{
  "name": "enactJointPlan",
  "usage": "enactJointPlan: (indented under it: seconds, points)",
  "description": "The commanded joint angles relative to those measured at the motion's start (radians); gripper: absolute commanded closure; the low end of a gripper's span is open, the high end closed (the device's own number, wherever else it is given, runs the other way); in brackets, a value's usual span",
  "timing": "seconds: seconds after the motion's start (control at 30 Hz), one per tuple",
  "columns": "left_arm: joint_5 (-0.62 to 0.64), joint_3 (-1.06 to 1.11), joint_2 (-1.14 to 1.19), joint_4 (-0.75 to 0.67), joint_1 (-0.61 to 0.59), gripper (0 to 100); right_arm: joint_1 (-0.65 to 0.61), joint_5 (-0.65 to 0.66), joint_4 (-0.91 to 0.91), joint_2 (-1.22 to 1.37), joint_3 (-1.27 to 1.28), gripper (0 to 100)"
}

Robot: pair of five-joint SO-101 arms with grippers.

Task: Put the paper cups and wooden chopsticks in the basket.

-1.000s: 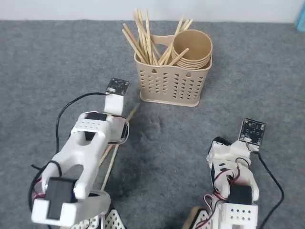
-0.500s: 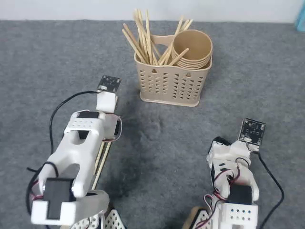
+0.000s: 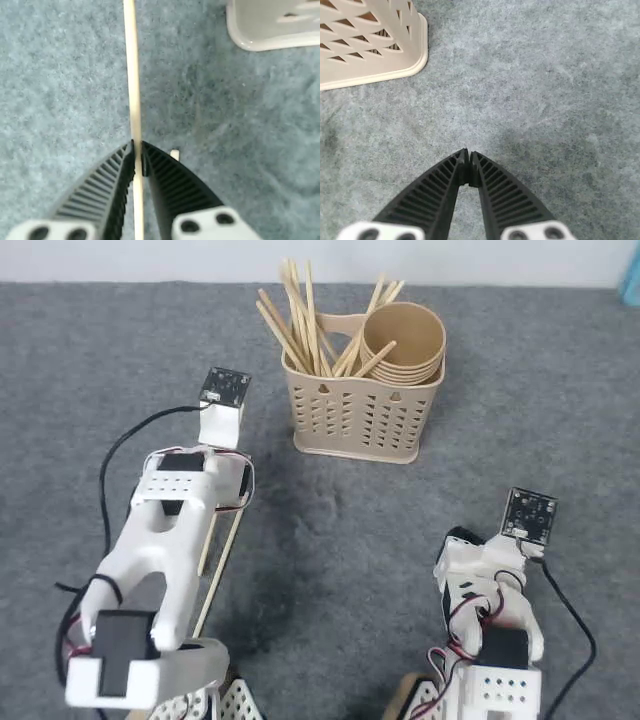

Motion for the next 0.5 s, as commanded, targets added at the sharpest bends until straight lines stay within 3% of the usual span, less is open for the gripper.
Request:
enactJointPlan:
  seconds: [0.0,0.23,0.47]
  points:
    - [-0.009,-0.064,-0.005,0.063,-0.002,97,0.012,0.025,0.007,-0.018,0.017,99.1]
    - [0.000,-0.166,-0.005,0.184,-0.008,73,0.012,0.025,0.007,-0.019,0.017,99.1]
    - [0.049,-0.263,0.017,0.183,0.008,73,0.012,0.025,0.007,-0.019,0.017,99.1]
